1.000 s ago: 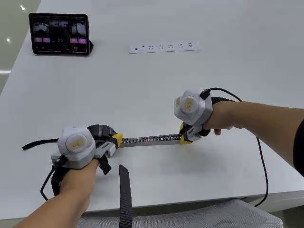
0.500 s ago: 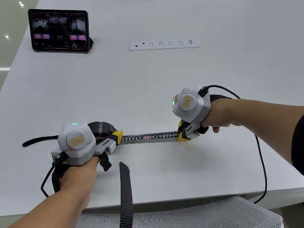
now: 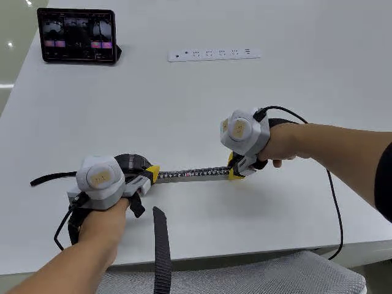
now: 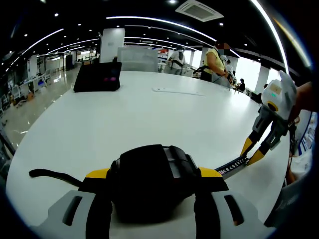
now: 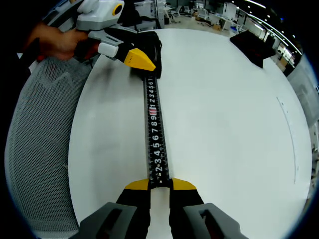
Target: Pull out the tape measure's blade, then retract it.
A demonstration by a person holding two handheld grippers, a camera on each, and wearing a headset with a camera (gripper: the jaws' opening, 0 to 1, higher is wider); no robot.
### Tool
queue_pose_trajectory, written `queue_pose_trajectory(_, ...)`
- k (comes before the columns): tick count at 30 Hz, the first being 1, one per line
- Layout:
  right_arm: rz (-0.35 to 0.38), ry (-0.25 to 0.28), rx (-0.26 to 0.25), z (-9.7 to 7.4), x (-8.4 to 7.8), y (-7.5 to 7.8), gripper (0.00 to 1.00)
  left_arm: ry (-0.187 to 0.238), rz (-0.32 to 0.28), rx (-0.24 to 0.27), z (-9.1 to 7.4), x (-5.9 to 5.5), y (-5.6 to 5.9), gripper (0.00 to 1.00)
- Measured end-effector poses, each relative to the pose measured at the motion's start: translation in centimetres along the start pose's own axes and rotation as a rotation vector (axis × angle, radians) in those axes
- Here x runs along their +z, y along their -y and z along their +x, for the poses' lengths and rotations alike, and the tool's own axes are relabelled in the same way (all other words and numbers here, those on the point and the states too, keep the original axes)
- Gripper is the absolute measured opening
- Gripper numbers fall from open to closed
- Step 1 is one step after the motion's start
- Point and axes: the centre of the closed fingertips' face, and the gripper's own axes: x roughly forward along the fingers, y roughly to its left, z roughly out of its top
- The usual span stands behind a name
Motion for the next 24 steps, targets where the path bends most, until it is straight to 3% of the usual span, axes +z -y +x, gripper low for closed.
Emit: queue_pose_trajectory(24,0.015,0.019,0.004,0.4,1.3,-0.1,0.10,-0.003,-0.001,0.000,0.2,0.0,-0.1,0.63)
